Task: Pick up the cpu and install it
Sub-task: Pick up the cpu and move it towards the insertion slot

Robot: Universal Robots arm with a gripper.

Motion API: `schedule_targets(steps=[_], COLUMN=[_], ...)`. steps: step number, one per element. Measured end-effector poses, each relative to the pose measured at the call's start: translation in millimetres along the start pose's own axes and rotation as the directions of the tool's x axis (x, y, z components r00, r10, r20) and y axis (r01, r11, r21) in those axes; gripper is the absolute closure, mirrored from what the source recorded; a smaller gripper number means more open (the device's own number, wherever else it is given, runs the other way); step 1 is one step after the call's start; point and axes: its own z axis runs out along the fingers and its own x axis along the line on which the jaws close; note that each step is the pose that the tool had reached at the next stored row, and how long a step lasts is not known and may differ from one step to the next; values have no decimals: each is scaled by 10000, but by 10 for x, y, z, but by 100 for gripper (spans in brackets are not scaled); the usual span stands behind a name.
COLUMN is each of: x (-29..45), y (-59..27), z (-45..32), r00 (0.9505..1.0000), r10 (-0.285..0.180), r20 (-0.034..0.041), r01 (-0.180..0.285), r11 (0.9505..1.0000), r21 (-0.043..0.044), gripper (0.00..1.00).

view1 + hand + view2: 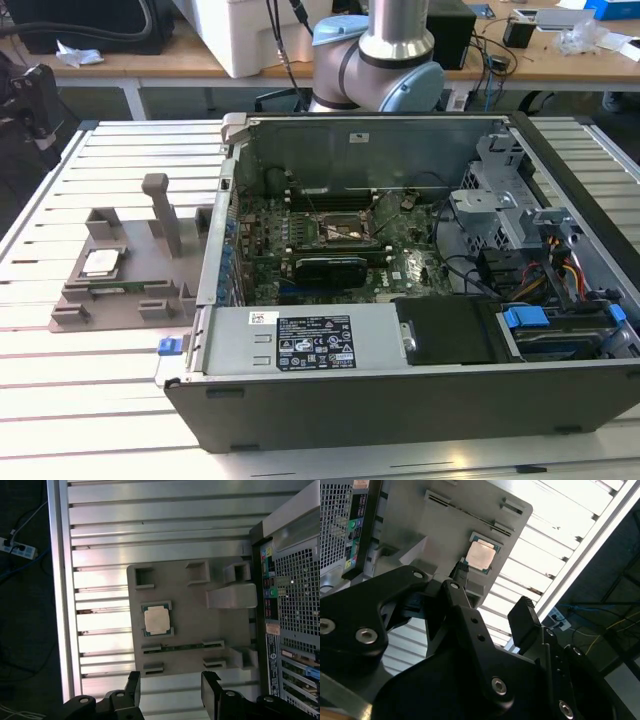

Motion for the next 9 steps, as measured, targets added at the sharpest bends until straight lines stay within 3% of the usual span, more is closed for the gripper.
schedule_targets(steps=[9], x=[1], y=[0], z=[48], r00=[10000], r10=[0], r20=[1], r01=[0], r11=[10000], r21=[0], gripper=[40])
